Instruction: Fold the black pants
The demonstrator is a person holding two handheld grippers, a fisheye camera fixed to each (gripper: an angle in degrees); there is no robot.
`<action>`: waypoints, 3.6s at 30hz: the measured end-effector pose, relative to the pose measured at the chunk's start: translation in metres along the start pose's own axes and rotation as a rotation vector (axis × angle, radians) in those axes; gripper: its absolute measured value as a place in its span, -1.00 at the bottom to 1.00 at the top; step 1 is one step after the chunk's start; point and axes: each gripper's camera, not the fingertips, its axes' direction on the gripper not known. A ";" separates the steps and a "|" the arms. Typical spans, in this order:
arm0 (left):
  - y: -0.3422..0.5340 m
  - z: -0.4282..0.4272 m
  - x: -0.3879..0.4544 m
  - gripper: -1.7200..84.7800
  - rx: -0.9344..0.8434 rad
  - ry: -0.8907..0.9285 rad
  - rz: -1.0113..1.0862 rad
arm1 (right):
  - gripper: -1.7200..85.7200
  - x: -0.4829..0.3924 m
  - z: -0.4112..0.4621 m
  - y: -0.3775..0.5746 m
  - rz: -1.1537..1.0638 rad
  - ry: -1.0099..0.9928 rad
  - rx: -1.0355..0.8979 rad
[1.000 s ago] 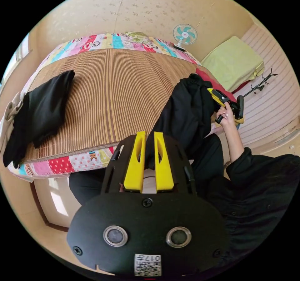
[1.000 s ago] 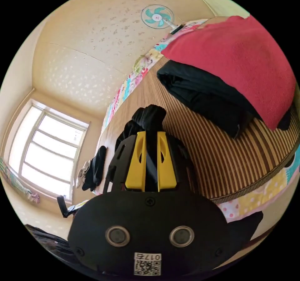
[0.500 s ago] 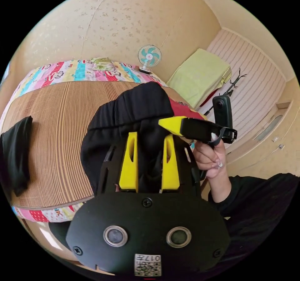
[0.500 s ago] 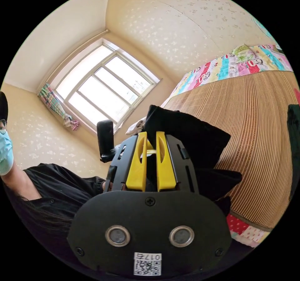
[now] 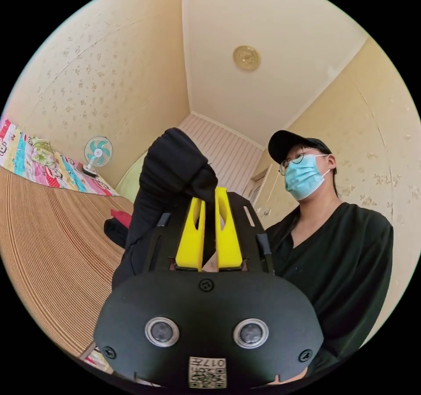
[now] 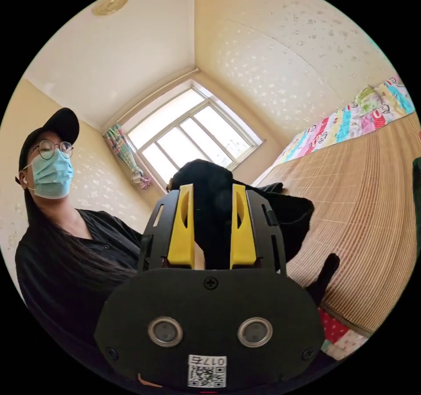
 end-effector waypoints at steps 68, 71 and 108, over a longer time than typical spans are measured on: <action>0.195 -0.001 -0.245 -0.70 -0.504 -0.946 -0.622 | -0.69 0.144 0.083 0.117 0.381 0.770 -0.426; 0.202 0.055 -0.225 -0.70 -0.611 -0.892 -0.490 | -0.87 0.150 0.089 0.137 0.381 0.751 -0.528; 0.212 0.061 -0.198 -0.97 -0.457 -0.475 -0.676 | -0.69 0.486 0.175 -0.144 0.669 0.799 -0.156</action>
